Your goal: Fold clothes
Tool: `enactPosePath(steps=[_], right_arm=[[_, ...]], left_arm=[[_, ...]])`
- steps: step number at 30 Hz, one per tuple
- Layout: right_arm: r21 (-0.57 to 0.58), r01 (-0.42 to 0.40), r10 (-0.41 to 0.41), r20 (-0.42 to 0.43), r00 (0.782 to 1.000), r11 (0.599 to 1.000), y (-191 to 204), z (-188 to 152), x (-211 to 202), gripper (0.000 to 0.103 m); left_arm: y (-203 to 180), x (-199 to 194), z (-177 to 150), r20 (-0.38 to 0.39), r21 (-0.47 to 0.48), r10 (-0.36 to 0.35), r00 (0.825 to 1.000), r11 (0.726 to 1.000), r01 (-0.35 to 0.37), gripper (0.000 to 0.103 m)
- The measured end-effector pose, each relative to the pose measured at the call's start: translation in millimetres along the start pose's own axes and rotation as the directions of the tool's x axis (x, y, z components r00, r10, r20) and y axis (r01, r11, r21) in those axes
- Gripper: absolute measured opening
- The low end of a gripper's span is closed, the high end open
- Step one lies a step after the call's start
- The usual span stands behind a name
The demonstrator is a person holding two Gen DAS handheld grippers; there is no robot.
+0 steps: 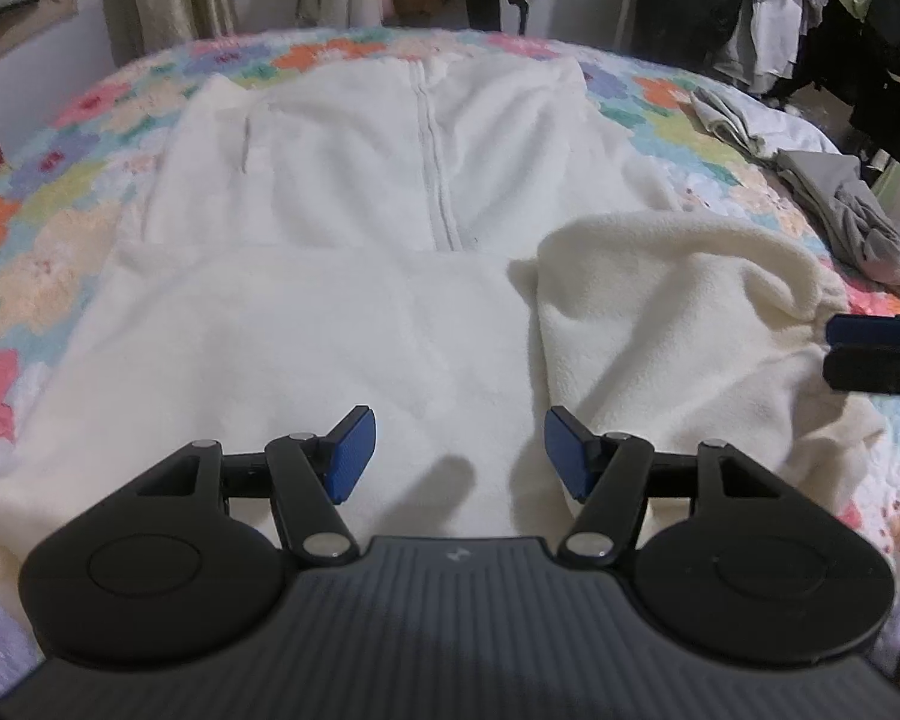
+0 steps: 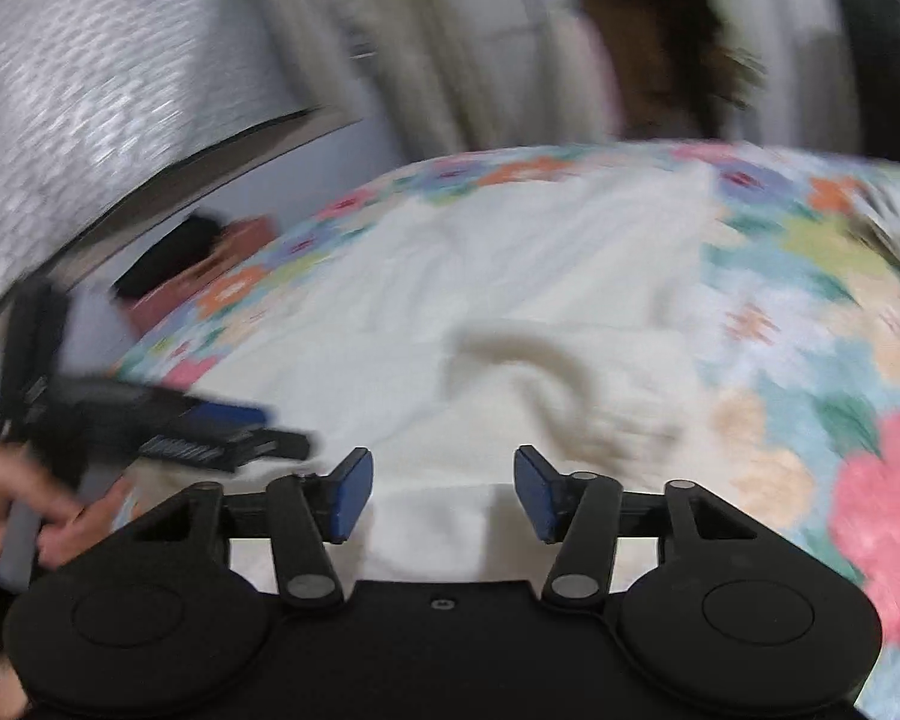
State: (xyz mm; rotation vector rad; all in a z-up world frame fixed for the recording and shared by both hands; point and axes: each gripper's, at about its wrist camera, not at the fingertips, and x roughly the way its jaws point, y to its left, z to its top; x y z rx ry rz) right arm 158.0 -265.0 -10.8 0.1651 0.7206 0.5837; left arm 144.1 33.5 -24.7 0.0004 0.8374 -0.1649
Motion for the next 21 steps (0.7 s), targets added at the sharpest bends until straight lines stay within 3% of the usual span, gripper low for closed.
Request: enactPosePath(steps=[4,7,12,17,21], right_arm=[[0.041,0.107,-0.104,-0.075,0.992,0.993,-21.1,-4.8,16.3,0.064],[0.063,0.115,-0.108,-0.107,0.988,0.991,-28.3,-7.4,28.4,0.067],[0.119,0.184,-0.177,-0.064,0.982,0.976,-38.8,-4.3,13.8,0.069],[0.261,0.154,-0.144,-0.057,0.988,0.953,-65.7,-5.2,1.8,0.069],[0.292,0.095,-0.069,-0.099,0.993,0.952,-68.5,-15.5,23.2,0.068]], left_arm=[[-20.0,-7.2,-2.2,0.037,0.092,-0.007,0.999,0.996,0.004,0.060],[-35.2,-11.7,-4.3,0.072,0.152,-0.012,0.997,0.988,0.001,0.061],[-41.8,-13.3,-8.6,0.088,0.188,0.008,0.996,0.982,-0.024,0.061],[-30.8,-1.2,-8.8,0.000,0.091,-0.026,1.000,0.996,0.026,0.061],[-31.9,0.0,-10.8,0.012,0.098,-0.017,1.000,0.995,0.016,0.061]])
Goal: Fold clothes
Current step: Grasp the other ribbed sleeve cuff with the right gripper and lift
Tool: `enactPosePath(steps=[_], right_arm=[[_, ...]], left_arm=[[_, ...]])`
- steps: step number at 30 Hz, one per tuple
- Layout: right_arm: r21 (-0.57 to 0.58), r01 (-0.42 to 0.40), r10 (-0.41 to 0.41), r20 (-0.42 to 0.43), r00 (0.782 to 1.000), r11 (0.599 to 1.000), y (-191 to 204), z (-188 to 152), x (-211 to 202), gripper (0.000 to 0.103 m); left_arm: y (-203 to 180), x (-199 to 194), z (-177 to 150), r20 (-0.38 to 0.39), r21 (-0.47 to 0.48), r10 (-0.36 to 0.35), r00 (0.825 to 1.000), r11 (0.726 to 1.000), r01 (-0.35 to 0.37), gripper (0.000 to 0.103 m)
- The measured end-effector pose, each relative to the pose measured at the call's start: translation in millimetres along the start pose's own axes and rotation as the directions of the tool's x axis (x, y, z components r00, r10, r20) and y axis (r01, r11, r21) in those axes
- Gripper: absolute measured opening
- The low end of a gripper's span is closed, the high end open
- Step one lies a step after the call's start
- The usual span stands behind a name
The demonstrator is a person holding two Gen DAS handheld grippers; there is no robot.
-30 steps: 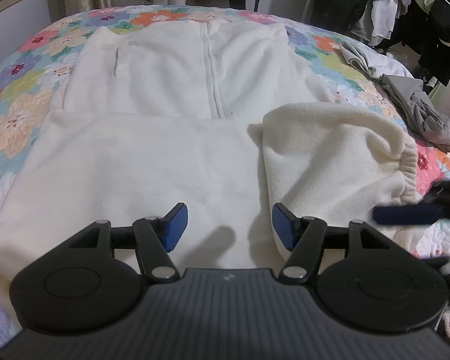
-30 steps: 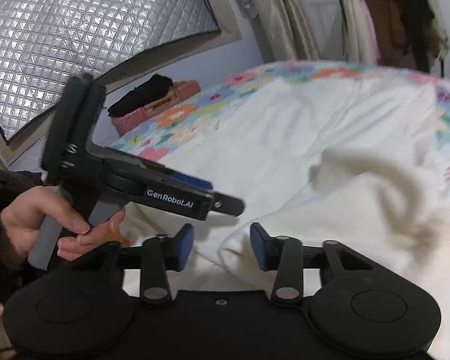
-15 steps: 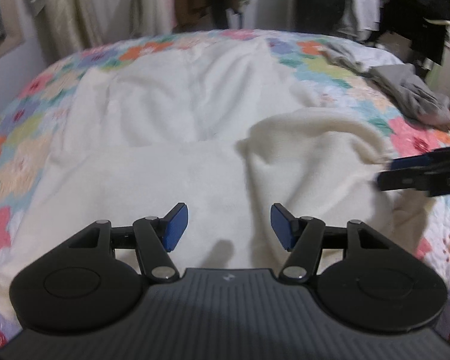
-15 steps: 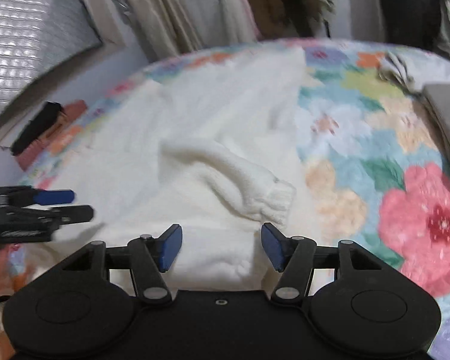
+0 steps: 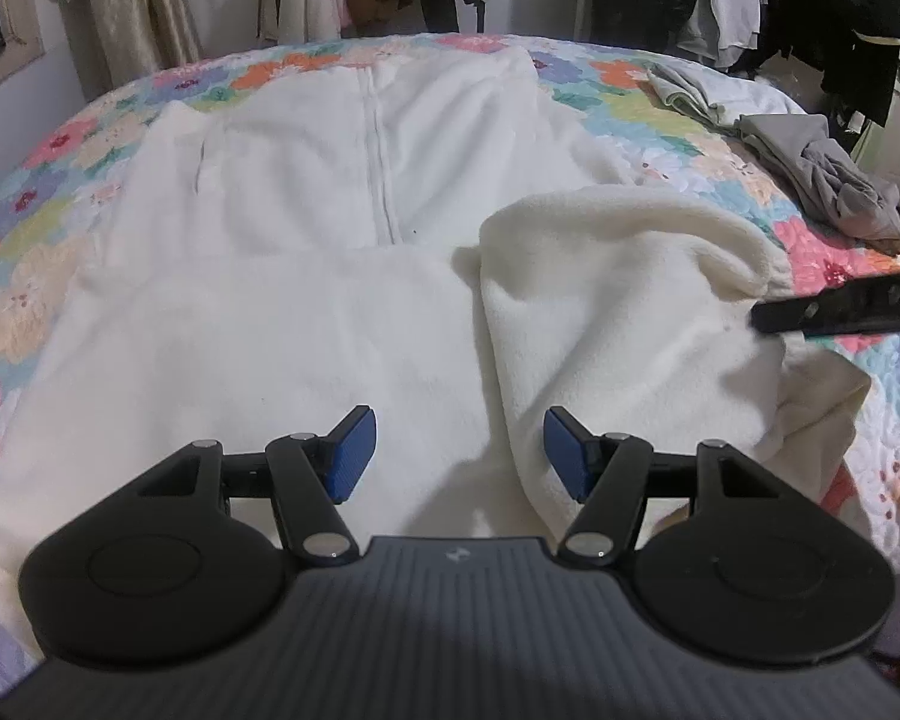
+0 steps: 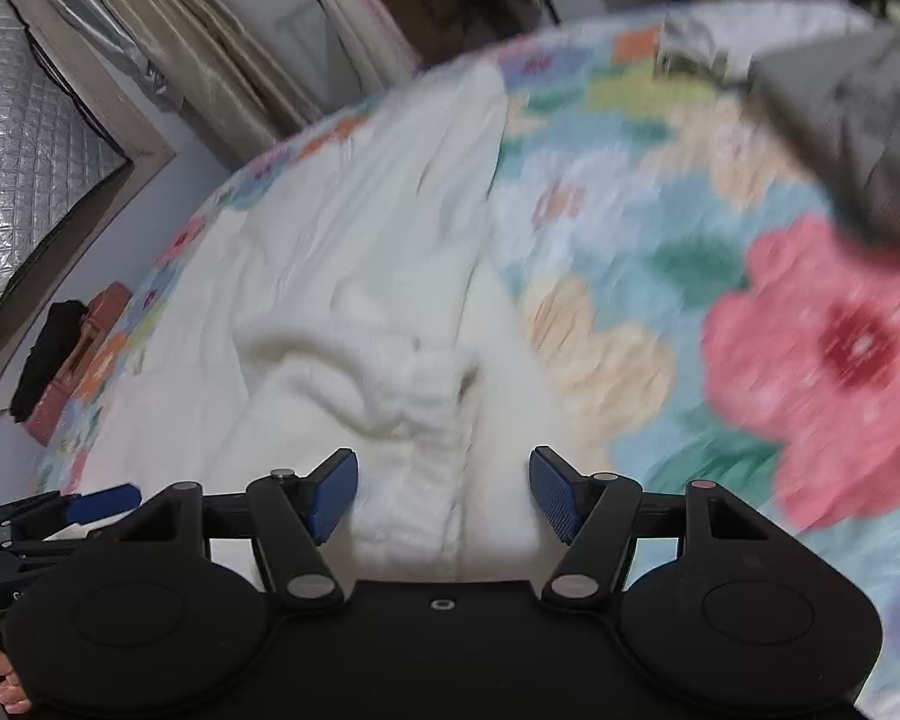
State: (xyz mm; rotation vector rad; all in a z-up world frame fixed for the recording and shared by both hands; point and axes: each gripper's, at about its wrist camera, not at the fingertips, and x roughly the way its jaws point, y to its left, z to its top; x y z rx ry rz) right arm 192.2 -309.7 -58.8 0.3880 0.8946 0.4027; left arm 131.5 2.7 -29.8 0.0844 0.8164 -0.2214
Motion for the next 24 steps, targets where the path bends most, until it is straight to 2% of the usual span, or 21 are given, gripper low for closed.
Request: enactPosePath(steps=[1,2,6,7,12,17,21,24], right_arm=[[-0.038,-0.014,0.014,-0.009,1.000,0.999,5.3,-1.5,5.1,0.055],[-0.105,-0.019,0.017,-0.013,1.000,0.994,13.7,-2.1,8.5,0.032],[-0.217,-0.044,0.058,0.057,0.997,0.975,37.8,-1.4,0.8,0.027],[-0.231,-0.052,0.072,0.078,0.994,0.972,41.8,-1.8,-3.7,0.019],[-0.294,-0.129,0.173,0.127,0.977,0.947,57.3,-7.4,-21.3,0.015],[-0.270,-0.267,0.299,0.082,0.951,0.925,69.1,-10.0,-22.0,0.015],[-0.234,-0.389,0.410,0.046,0.911,0.891,72.5,-10.9,-20.6,0.015],[-0.169,-0.449,0.464,0.063,0.884,0.878,69.3,-9.4,-23.8,0.015]], left_arm=[[-1.7,-0.4,-0.4,0.008,0.010,0.007,1.000,1.000,-0.007,0.061],[-4.1,-1.4,-0.6,0.015,0.023,0.011,1.000,1.000,-0.011,0.061],[-15.3,-7.6,-1.8,0.042,0.070,0.006,0.999,0.998,-0.009,0.061],[-17.6,-8.7,-2.2,0.047,0.079,0.008,0.999,0.997,-0.012,0.061],[-29.0,-8.1,-5.0,0.059,0.140,0.043,0.997,0.989,-0.051,0.061],[-43.1,-14.1,-9.5,0.094,0.190,0.036,0.995,0.980,-0.054,0.062],[-60.7,-27.8,-16.9,0.163,0.246,-0.034,0.986,0.969,-0.007,0.062],[-73.2,-32.7,-20.9,0.215,0.284,-0.051,0.975,0.959,-0.013,0.063]])
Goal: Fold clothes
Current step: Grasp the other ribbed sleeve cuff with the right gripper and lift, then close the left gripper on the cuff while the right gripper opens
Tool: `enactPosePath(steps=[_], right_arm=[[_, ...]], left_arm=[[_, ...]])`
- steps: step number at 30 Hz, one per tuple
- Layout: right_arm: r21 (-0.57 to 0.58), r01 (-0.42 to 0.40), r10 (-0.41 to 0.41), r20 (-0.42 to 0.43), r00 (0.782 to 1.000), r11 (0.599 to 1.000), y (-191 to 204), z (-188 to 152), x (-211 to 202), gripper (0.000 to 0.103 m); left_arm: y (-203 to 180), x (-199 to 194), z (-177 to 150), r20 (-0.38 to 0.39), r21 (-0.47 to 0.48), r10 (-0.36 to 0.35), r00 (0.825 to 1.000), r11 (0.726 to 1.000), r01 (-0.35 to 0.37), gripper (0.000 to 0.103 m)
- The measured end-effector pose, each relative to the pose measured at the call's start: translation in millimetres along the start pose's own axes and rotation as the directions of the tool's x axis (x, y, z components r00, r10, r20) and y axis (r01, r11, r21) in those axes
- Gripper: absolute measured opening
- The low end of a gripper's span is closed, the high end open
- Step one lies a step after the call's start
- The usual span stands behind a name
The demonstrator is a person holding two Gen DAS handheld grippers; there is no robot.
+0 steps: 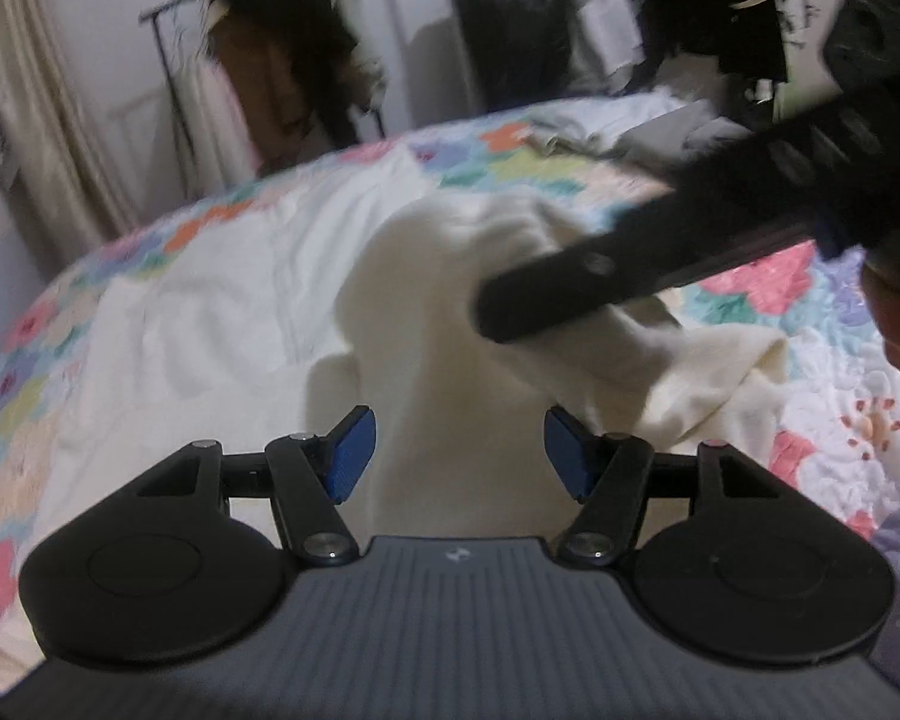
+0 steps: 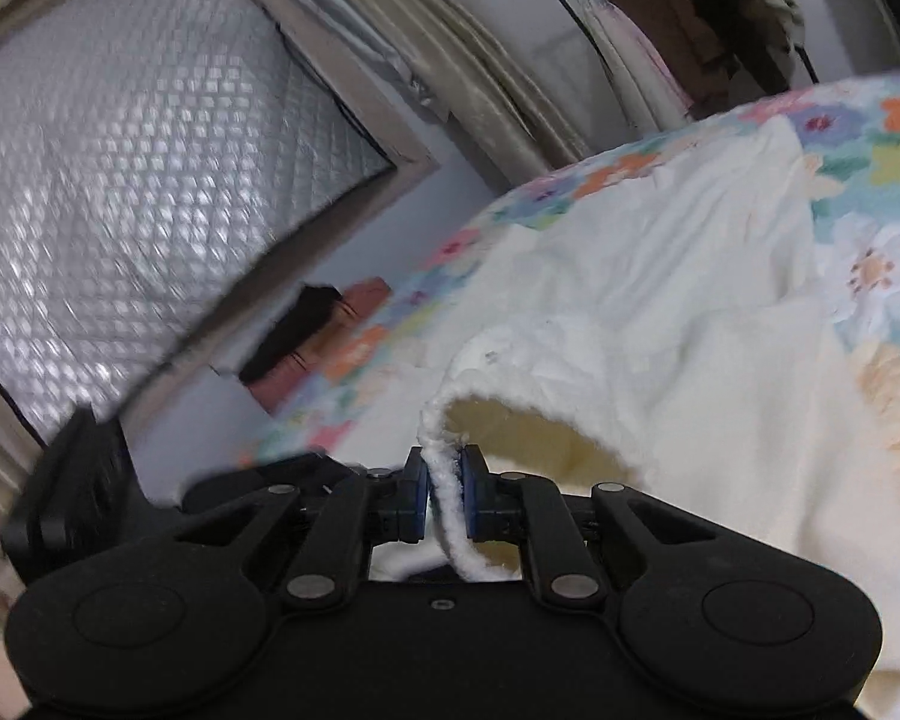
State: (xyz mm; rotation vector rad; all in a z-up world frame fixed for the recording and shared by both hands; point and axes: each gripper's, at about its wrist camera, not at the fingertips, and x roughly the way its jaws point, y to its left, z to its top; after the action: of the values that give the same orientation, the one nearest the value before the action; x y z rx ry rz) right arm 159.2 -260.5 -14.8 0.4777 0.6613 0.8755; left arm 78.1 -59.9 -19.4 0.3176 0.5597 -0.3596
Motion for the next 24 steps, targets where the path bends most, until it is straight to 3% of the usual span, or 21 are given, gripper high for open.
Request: enactPosePath(steps=[5,11,14,19,21,24], right_arm=[[0.059,-0.031,0.028,0.037,0.999,0.998,0.5,1.6,-2.7,0.015],[0.153,-0.045,0.031,0.093,0.995,0.987,-16.0,2.9,-3.5,0.014],[0.200,-0.038,0.016,0.112,0.994,0.979,-24.4,3.1,-5.6,0.014],[0.178,0.087,-0.104,0.090,0.991,0.980,-23.0,0.3,0.8,0.014],[0.202,0.057,-0.074,0.077,0.994,0.978,-26.7,-0.6,3.6,0.014],[0.250,-0.073,0.062,0.052,0.997,0.966,-29.9,-1.9,6.7,0.014]], left_arm=[[-4.8,-1.3,3.0,0.038,-0.009,-0.028,0.999,1.000,0.028,0.071],[3.6,3.6,0.6,0.011,-0.106,-0.147,0.989,0.983,0.147,0.072],[14.0,6.7,-2.5,0.001,-0.213,-0.216,0.976,0.954,0.212,0.072],[21.2,9.1,-9.2,0.017,-0.370,-0.357,0.934,0.866,0.337,0.073],[16.6,10.9,-9.1,0.012,-0.356,-0.300,0.954,0.890,0.284,0.074],[13.4,13.1,-8.2,0.034,-0.342,-0.200,0.979,0.918,0.200,0.074]])
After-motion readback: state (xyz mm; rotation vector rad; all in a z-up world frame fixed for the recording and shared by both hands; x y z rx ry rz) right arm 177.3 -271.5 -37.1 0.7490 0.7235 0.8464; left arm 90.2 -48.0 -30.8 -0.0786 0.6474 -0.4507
